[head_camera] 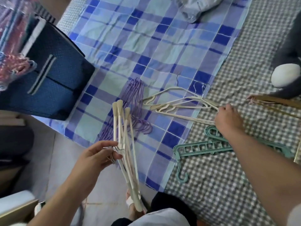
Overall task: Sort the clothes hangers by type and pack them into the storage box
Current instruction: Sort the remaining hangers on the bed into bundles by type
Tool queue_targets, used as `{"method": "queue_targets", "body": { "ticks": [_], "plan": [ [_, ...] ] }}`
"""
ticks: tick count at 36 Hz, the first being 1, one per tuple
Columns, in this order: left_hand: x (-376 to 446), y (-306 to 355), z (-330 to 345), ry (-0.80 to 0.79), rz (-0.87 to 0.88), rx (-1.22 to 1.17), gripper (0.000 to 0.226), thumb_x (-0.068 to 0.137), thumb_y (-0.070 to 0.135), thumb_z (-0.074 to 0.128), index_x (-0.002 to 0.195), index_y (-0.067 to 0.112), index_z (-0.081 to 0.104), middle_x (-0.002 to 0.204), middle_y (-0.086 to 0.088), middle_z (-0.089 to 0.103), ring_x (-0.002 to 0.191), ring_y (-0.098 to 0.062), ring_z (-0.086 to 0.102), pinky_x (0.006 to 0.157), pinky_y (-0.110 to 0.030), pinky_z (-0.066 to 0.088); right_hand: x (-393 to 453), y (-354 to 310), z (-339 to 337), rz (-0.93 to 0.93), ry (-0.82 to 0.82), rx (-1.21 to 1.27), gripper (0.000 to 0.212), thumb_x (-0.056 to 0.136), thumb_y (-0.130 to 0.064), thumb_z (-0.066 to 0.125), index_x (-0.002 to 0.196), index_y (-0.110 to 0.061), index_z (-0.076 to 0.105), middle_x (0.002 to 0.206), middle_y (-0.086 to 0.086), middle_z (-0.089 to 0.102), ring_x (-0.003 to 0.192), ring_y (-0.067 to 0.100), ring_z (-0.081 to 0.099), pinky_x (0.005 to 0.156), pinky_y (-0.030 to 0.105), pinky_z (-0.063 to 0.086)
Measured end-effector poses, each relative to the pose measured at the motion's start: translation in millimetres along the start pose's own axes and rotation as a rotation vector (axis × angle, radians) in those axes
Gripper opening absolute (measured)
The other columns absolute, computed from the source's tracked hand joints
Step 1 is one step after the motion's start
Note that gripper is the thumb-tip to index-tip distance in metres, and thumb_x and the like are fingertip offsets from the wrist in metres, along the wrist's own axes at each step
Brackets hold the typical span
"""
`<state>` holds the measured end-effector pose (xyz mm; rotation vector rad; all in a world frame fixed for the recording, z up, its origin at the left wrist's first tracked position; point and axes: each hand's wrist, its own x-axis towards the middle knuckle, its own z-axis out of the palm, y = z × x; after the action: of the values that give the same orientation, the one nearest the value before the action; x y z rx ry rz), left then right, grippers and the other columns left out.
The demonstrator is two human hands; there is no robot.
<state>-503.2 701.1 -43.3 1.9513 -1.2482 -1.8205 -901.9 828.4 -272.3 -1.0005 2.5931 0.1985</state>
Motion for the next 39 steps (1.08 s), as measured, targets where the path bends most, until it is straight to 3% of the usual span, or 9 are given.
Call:
{"method": "queue_targets", "body": {
  "ticks": [4,7,12,16,19,23,29,37,39],
  "plan": [
    [-6.4,9.5,-2.3,-0.022,0.011,-0.103,0.025,0.1,0.0,0.049,0.105,0.001,0.073,0.083,-0.023,0.067,0.081,-0.035,0.07,0.087,-0.045,0.053,-14.9,-5.3,-25.4,-0.03,0.05,0.07,0.023,0.101,-0.018,0.045,0.118,-0.009,0.057,0.102,0.008,0.062,0.083,0.026,0.058,0.065,0.037,0.049],
    [-10.1,16.1,-4.4,-0.025,0.026,-0.175,0.024,0.101,0.002,0.049,0.107,0.001,0.072,0.087,-0.022,0.068,0.079,-0.031,0.07,0.087,-0.043,0.054,-35.1,-9.0,-46.8,-0.055,-0.114,0.219,0.014,0.101,-0.031,0.05,0.104,-0.017,0.052,0.083,0.005,0.061,0.066,0.024,0.059,0.055,0.035,0.049],
    [-12.6,30.1,-4.8,-0.041,0.029,-0.29,0.025,0.1,0.002,0.05,0.115,0.002,0.07,0.099,-0.022,0.072,0.088,-0.03,0.072,0.082,-0.036,0.057,-102.9,-23.4,-97.1,-0.238,-0.215,0.502,0.014,0.101,-0.03,0.053,0.091,-0.021,0.055,0.074,0.001,0.059,0.061,0.02,0.054,0.053,0.033,0.036],
    [-25.2,45.9,9.9,-0.137,0.078,-0.337,0.027,0.099,0.002,0.052,0.123,0.006,0.064,0.097,-0.014,0.072,0.089,-0.029,0.068,0.096,-0.045,0.054,-172.8,-55.1,-116.5,-0.312,-0.23,0.766,0.012,0.101,-0.02,0.049,0.107,-0.03,0.055,0.086,-0.007,0.064,0.056,0.008,0.053,0.051,0.029,0.04],
    [-35.0,59.1,17.3,-0.187,0.119,-0.379,0.029,0.099,0.008,0.053,0.127,0.01,0.059,0.095,-0.011,0.072,0.081,-0.024,0.069,0.088,-0.042,0.055,-225.2,-88.3,-131.8,-0.417,-0.301,0.872,0.024,0.102,-0.016,0.047,0.118,-0.033,0.052,0.095,-0.005,0.059,0.067,0.007,0.052,0.058,0.021,0.04],
    [-47.8,75.9,16.3,-0.247,0.139,-0.522,0.028,0.1,0.02,0.056,0.127,0.014,0.06,0.1,-0.014,0.072,0.085,-0.025,0.071,0.084,-0.039,0.056,-265.2,-121.4,-131.8,-0.465,-0.255,0.91,0.033,0.1,-0.021,0.048,0.128,-0.039,0.047,0.113,-0.01,0.052,0.097,0.016,0.054,0.079,0.034,0.048],
    [-62.6,99.9,24.1,-0.307,0.143,-0.545,0.027,0.099,0.018,0.058,0.124,0.009,0.063,0.097,-0.016,0.072,0.094,-0.031,0.069,0.102,-0.046,0.051,-281.2,-145.8,-133.8,-0.418,-0.131,0.973,0.046,0.09,-0.02,0.049,0.134,-0.035,0.045,0.118,-0.012,0.048,0.105,0.009,0.051,0.085,0.031,0.047],
    [-77.6,120.3,34.2,-0.39,0.266,-0.393,0.026,0.099,0.008,0.057,0.123,0.013,0.065,0.097,-0.009,0.073,0.091,-0.024,0.07,0.101,-0.043,0.05,-280.7,-150.7,-139.2,-0.351,-0.113,1.081,0.042,0.093,-0.016,0.053,0.131,-0.033,0.049,0.107,-0.016,0.047,0.093,0.002,0.049,0.079,0.022,0.042],
    [-78.3,125.6,34.5,-0.401,0.296,-0.327,0.026,0.099,0.005,0.058,0.123,0.013,0.065,0.097,-0.009,0.072,0.092,-0.024,0.07,0.098,-0.041,0.052,-278.8,-149.3,-139.1,-0.345,-0.131,1.104,0.042,0.093,-0.028,0.054,0.133,-0.037,0.049,0.111,-0.015,0.05,0.099,0.002,0.052,0.086,0.026,0.046]
  ]
}}
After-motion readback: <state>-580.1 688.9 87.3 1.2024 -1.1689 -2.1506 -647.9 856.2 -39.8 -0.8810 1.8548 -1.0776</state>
